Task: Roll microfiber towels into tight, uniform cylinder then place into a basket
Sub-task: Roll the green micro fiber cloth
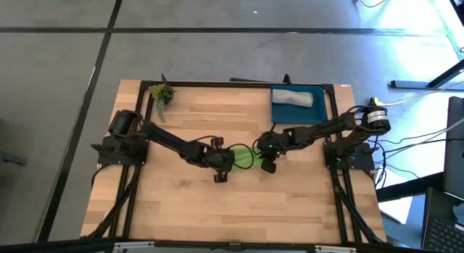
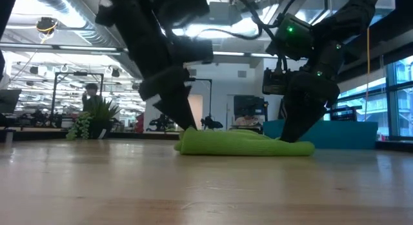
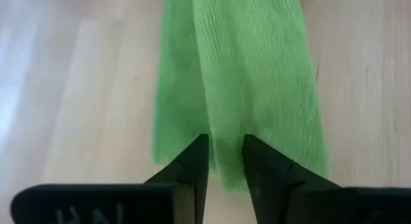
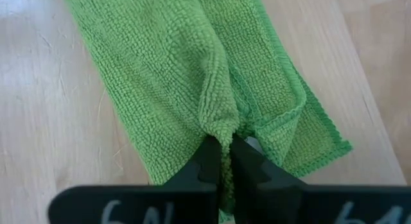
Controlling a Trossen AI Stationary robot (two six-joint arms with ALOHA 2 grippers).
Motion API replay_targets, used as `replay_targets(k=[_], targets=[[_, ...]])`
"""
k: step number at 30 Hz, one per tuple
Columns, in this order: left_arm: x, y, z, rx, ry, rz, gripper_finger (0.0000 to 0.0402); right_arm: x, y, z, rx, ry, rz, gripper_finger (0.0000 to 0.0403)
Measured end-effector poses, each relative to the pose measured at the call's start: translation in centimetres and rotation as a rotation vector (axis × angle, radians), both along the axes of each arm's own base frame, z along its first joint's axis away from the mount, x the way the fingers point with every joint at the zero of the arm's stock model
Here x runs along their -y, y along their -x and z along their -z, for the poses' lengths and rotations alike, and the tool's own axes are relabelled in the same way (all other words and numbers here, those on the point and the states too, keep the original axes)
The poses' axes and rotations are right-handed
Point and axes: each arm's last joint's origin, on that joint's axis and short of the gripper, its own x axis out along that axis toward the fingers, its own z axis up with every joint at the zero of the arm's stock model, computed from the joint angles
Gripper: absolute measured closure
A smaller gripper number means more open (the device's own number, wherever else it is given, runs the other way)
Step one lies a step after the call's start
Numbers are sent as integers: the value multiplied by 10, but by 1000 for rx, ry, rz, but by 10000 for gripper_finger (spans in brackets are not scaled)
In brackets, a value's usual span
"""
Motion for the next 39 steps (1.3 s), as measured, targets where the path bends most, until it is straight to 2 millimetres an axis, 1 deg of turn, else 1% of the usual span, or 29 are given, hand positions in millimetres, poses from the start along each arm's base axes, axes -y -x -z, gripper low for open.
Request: replay_targets(k=[2, 7, 10, 13, 17, 23, 30, 33, 37, 39], targets=[[-1, 3, -8, -1, -27, 3, 318, 0, 0, 0, 2, -1, -1, 391], [-2, 8, -31, 69, -55, -12, 319, 0, 0, 0, 3, -1, 1, 391], [3, 9, -38, 92, -75, 47, 319, 0, -1, 0, 7, -2, 2, 391], [10, 8, -37, 96, -70, 106, 319, 0, -1, 0, 12, -3, 2, 391], [16, 4, -23, 56, -78, 161, 319, 0, -2, 0, 19, -2, 2, 391], [23, 3, -12, 23, -92, 202, 319, 0, -3, -1, 31, -2, 1, 391], [29, 1, -13, 67, -78, 205, 319, 0, -3, -1, 33, -2, 2, 391], [28, 2, -12, 60, -101, 194, 319, 0, -3, -1, 33, -2, 2, 391], [20, 0, -12, 65, -122, 126, 319, 0, -3, -1, 34, -2, 2, 391], [14, -2, -9, 65, -113, 94, 319, 0, -3, -1, 34, -2, 2, 391]])
